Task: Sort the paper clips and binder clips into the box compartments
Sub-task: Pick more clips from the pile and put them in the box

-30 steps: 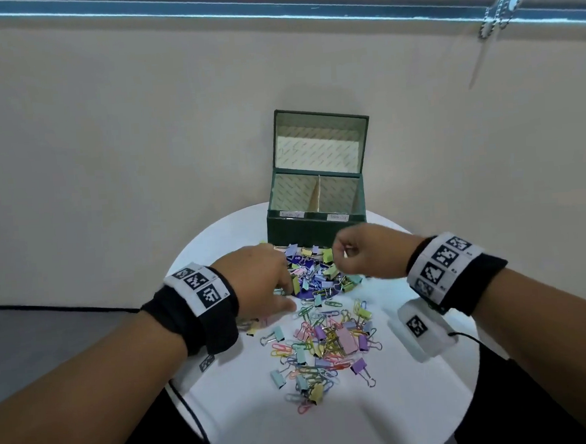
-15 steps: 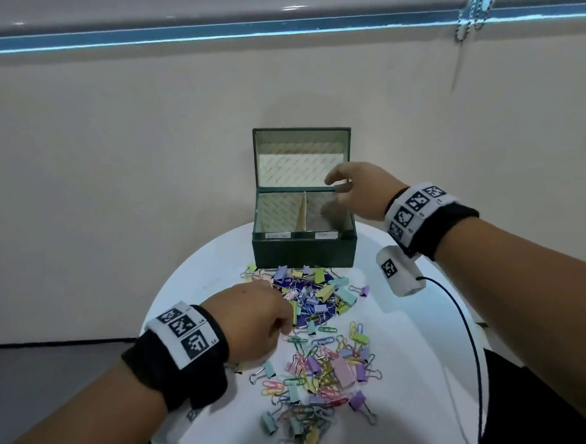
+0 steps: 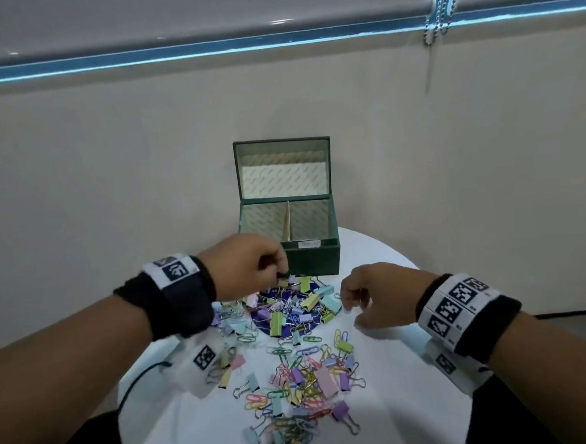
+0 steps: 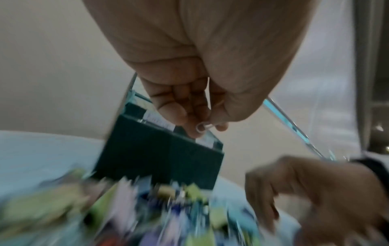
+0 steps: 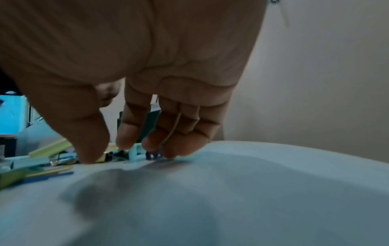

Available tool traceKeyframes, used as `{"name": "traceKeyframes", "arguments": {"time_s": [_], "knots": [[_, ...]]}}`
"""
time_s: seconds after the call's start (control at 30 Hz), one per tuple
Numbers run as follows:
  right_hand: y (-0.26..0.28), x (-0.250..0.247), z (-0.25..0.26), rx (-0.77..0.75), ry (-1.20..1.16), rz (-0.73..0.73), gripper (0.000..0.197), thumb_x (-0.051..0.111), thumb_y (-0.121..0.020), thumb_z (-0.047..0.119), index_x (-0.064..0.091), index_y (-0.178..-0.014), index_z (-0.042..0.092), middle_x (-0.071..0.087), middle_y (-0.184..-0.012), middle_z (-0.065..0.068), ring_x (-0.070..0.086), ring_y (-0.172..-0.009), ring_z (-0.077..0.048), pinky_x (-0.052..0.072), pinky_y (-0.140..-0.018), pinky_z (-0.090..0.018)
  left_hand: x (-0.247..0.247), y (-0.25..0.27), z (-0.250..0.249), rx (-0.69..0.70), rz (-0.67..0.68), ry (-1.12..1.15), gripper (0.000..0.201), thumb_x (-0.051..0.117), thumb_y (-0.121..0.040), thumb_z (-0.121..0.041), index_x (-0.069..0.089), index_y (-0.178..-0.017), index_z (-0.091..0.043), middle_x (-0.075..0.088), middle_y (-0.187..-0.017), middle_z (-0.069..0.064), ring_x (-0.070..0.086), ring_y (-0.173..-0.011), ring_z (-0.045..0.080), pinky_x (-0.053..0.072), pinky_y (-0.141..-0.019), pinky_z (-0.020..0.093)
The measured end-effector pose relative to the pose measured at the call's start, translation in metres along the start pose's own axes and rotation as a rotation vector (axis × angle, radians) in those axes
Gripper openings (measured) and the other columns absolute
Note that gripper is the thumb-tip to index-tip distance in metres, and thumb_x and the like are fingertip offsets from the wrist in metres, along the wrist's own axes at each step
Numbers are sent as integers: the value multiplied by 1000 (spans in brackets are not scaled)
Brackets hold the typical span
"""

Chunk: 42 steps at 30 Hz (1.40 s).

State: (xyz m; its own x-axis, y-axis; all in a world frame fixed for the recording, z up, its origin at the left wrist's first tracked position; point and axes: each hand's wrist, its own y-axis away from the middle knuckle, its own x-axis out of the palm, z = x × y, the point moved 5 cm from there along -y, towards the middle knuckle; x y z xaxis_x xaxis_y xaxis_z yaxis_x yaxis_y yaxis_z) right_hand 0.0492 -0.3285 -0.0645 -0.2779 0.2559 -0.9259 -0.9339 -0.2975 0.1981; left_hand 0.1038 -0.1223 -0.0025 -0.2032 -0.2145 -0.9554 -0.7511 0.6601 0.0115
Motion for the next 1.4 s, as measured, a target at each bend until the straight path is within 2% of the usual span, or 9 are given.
{"name": "traceKeyframes", "arguments": {"time_s": [0.17, 0.3, 0.4, 0.5, 0.67, 0.83, 1.07, 1.23, 1.4], "knots": [[0, 14, 7, -43, -158, 78, 28, 78, -77, 28, 72, -101, 42, 67, -91, 15, 58, -75, 1, 55, -77, -22, -27, -65, -3, -154, -226, 134, 15, 58, -92, -16, 69, -88, -26, 64, -85, -17, 60, -78, 3, 47, -70, 21], [0, 24, 12, -19, -210, 149, 32, 81, -79, 28, 73, -99, 52, 66, -90, 17, 58, -75, 2, 51, -76, -20, -24, -92, -2, -224, -229, 177, 13, 64, -90, -16, 74, -94, -24, 71, -87, -9, 66, -82, 9, 53, -74, 25], [-1, 26, 12, -8, -223, 154, 26, 81, -80, 28, 74, -91, 50, 69, -94, 10, 64, -83, -8, 55, -78, -23, -22, -95, 3, -256, -215, 179, 20, 64, -93, -18, 74, -109, -22, 74, -93, -8, 69, -88, 10, 54, -89, 31], [1, 26, 11, -5, -191, 129, 17, 80, -79, 28, 75, -85, 43, 69, -88, 12, 63, -78, -5, 51, -71, -22, -29, -75, 0, -203, -232, 56, 19, 62, -92, -23, 74, -106, -26, 67, -97, -14, 63, -92, 9, 48, -86, 26], [4, 25, 12, -26, -102, 68, 5, 76, -82, 25, 73, -85, 29, 64, -80, 16, 56, -73, 1, 48, -70, -19, -9, 3, 2, -108, 125, -211, 6, 63, -91, -31, 68, -89, -33, 67, -83, -15, 64, -77, 4, 50, -73, 24], [4, 18, 12, -59, -28, -45, 8, 63, -85, 24, 63, -76, 24, 67, -77, 11, 61, -73, -8, 56, -73, -28, 26, 69, 20, -76, 393, -237, 19, 68, -86, -48, 69, -102, -38, 66, -93, -17, 61, -83, 1, 51, -77, 22], [4, 9, 10, -23, -102, -159, 25, 57, -93, 18, 60, -93, 43, 68, -79, 13, 64, -73, -7, 52, -73, -25, 31, 84, 36, -47, 309, -316, 21, 57, -92, -39, 68, -110, -40, 59, -106, -16, 57, -91, 4, 49, -83, 25], [1, 8, 13, 46, -159, -135, 17, 47, -96, 12, 59, -83, 14, 65, -82, -1, 53, -74, -17, 43, -71, -29, 33, 78, 35, -35, 281, -264, 25, 66, -88, -44, 66, -112, -40, 59, -103, -19, 56, -93, 4, 46, -81, 22], [-4, 17, 32, 23, -154, -64, 14, 59, -91, 22, 67, -83, 15, 66, -80, 4, 56, -75, -12, 43, -66, -24, 51, 71, 28, 32, 295, -420, 26, 53, -94, -43, 63, -118, -38, 61, -109, -15, 59, -99, 11, 50, -85, 31]]}}
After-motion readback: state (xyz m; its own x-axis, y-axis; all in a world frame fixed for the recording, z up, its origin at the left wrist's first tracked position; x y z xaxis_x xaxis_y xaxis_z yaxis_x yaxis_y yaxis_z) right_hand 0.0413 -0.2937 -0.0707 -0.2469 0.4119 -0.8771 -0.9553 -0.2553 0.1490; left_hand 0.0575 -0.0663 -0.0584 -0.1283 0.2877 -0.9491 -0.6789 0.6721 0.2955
